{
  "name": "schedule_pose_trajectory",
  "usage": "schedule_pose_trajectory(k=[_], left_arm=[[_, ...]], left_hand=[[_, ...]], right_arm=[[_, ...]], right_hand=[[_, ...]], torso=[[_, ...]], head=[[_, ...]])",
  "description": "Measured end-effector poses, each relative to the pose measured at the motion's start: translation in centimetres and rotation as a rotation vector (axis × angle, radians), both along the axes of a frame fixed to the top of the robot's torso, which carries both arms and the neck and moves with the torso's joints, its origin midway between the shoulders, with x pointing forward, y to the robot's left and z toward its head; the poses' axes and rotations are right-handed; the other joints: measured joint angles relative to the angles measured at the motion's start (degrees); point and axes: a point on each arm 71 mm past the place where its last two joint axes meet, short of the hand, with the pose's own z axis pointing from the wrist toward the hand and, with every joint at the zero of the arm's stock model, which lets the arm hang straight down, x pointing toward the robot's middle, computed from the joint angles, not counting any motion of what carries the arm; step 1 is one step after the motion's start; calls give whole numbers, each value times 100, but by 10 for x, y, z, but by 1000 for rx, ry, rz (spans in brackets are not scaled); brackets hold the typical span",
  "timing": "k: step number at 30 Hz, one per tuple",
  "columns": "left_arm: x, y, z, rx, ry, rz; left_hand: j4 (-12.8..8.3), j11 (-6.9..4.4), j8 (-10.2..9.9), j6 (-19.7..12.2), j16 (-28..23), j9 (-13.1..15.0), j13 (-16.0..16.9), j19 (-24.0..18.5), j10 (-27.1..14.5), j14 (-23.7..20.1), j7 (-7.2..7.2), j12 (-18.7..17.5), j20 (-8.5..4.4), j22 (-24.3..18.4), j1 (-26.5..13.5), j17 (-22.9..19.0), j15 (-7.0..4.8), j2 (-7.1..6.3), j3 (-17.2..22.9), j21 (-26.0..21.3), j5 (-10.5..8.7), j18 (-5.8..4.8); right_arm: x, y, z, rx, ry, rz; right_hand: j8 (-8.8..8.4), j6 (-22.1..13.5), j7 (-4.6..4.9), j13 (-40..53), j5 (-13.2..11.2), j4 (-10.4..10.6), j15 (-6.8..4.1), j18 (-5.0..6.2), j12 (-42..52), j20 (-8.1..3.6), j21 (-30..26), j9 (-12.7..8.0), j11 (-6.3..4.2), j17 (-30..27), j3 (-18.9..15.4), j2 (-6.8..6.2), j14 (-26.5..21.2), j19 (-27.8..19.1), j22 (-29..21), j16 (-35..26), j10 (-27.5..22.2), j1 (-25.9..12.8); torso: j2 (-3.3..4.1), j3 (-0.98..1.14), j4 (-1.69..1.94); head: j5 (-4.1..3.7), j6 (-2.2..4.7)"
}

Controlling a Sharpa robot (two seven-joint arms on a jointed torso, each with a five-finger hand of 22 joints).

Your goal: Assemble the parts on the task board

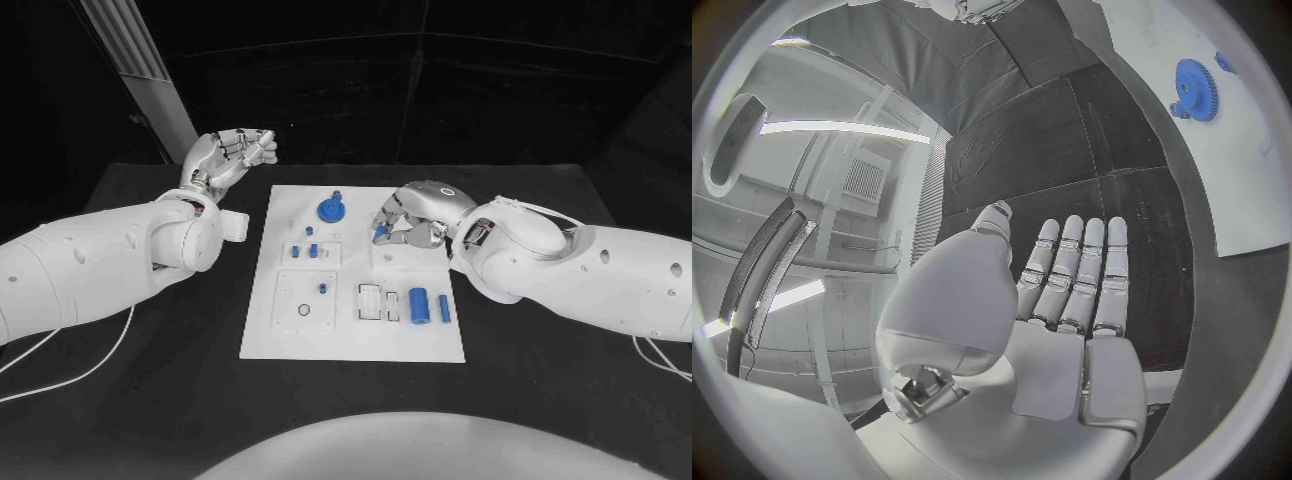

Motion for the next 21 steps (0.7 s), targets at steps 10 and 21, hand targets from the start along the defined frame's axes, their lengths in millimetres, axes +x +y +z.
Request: schedule_pose_trajectory(k=[10,21], left_arm=[[1,-3,0,-1,0,-5],[1,-3,-1,-1,0,-5]], left_hand=[[0,0,0,0,24,0,-5,0,0,-20,0,0,0,1,0,-11,20,0,0,0,0,0],[0,-21,0,0,24,0,-5,0,-21,-20,0,0,0,1,0,-17,20,0,0,0,0,0]], right_arm=[[-5,40,6,145,36,83],[-10,85,5,161,20,203]], right_hand=[[-31,-6,14,0,-1,-12,0,0,-63,0,0,-8,21,5,10,-8,0,0,0,13,20,84],[-31,-4,41,0,17,-13,0,0,-95,1,0,-22,21,11,10,22,0,0,0,31,20,158]], torso=[[1,-4,4],[8,-1,9]], head=[[174,-8],[465,-60]])
